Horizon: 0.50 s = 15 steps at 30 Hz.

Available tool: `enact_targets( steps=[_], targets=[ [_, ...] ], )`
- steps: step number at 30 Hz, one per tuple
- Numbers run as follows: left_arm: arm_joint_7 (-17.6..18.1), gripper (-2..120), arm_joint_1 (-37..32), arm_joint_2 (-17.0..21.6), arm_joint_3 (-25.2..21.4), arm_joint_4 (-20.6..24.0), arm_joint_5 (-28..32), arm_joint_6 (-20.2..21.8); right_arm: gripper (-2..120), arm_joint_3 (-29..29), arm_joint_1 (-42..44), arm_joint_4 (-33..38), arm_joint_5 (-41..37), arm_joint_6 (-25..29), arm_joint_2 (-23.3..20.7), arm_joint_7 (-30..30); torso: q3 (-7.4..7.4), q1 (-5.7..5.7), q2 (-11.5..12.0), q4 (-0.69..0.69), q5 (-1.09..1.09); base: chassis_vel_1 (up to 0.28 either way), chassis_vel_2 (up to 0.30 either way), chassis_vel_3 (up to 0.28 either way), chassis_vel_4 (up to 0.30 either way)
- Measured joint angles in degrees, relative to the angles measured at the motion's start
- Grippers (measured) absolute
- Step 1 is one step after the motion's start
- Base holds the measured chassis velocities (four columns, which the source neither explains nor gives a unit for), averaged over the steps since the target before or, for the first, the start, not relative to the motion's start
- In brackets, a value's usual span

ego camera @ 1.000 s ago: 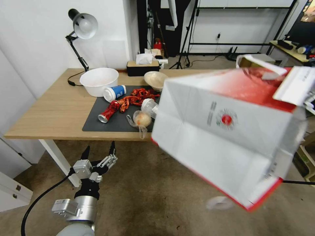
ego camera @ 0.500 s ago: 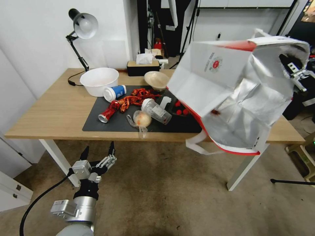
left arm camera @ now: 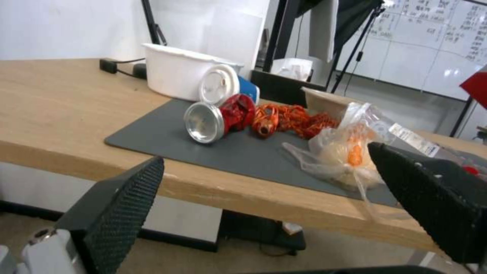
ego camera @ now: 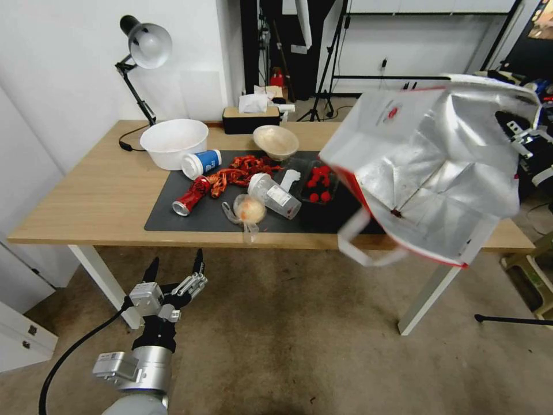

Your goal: Pick up the food delivery bag from the floor and place it on the table.

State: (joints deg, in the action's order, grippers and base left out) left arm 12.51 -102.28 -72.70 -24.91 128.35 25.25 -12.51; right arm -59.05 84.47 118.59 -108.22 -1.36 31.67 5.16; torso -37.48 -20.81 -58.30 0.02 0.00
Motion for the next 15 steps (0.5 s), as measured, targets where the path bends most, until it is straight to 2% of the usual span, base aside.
enact_targets(
  steps=[5, 11, 15],
  targets=[
    [0.0, 100, -0.1, -0.3, 0.4, -0.5, -0.6, 0.0, 0, 2.3, -2.9, -0.4, 0.0, -1.1, -0.8, 5.3, 0.00, 0.00, 0.0, 0.01, 0.00, 0.000, 0.000, 0.000, 0.000],
    [0.0, 100, 0.0, -0.5, 0.6, -0.8, -0.8, 0.0, 0, 3.4, -4.3, -1.1, 0.0, -1.6, -1.2, 7.0, 0.00, 0.00, 0.0, 0.00, 0.00, 0.000, 0.000, 0.000, 0.000],
    [0.0, 100, 0.1, -0.5, 0.6, -1.3, -0.8, -0.1, 0, 4.6, -5.9, -1.6, -0.2, -4.0, -1.5, 10.2, 0.00, 0.00, 0.0, 0.00, 0.00, 0.000, 0.000, 0.000, 0.000]
  ],
)
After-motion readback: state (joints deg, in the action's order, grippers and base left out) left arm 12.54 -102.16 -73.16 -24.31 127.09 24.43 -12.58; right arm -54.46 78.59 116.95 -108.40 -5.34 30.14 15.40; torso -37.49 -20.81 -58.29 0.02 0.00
